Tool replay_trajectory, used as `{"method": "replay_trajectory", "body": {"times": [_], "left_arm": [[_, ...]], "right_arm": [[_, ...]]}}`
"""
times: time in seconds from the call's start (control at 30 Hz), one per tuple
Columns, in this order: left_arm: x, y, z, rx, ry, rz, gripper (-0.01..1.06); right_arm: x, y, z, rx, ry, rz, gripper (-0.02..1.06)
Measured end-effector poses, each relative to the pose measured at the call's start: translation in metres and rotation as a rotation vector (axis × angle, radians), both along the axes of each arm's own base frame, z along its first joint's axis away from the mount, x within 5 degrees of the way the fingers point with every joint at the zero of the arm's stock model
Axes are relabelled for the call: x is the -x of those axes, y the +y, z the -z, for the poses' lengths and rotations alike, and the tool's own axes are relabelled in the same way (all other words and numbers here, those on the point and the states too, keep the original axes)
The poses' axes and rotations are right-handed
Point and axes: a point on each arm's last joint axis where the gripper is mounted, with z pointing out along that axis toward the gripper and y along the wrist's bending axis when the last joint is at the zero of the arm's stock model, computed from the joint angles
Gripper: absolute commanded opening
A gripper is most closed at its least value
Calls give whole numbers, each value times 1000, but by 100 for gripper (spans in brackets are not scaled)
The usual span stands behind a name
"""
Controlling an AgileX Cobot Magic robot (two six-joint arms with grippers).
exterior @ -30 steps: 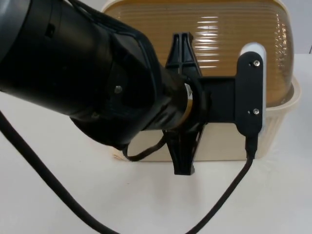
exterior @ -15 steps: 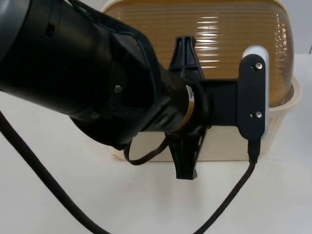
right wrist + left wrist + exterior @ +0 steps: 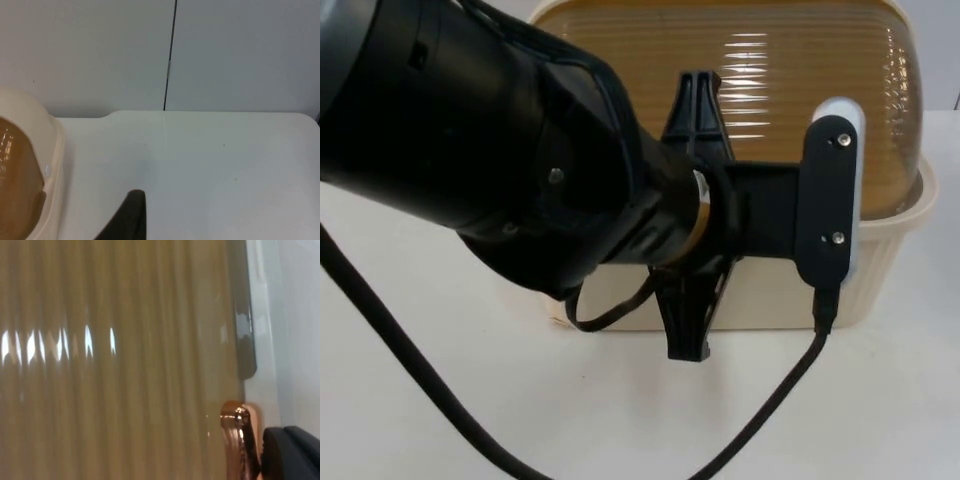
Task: Open the box lid with the left hand, place the block into the box with the right hand, then close the box lid with the left hand.
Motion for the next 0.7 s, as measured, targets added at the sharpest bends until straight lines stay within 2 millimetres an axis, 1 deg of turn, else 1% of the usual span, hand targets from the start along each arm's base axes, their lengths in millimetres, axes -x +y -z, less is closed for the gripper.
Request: {"method": "replay_trajectory", "body": {"times": [0.23, 0.7], "left_arm": [[-1, 0, 4, -12, 5, 0, 0], [-8, 8, 1, -56, -76, -73, 0]], "right_arm": [[0, 0, 0, -1, 0, 0, 105], [0, 0, 0, -1, -2, 0, 105]]}}
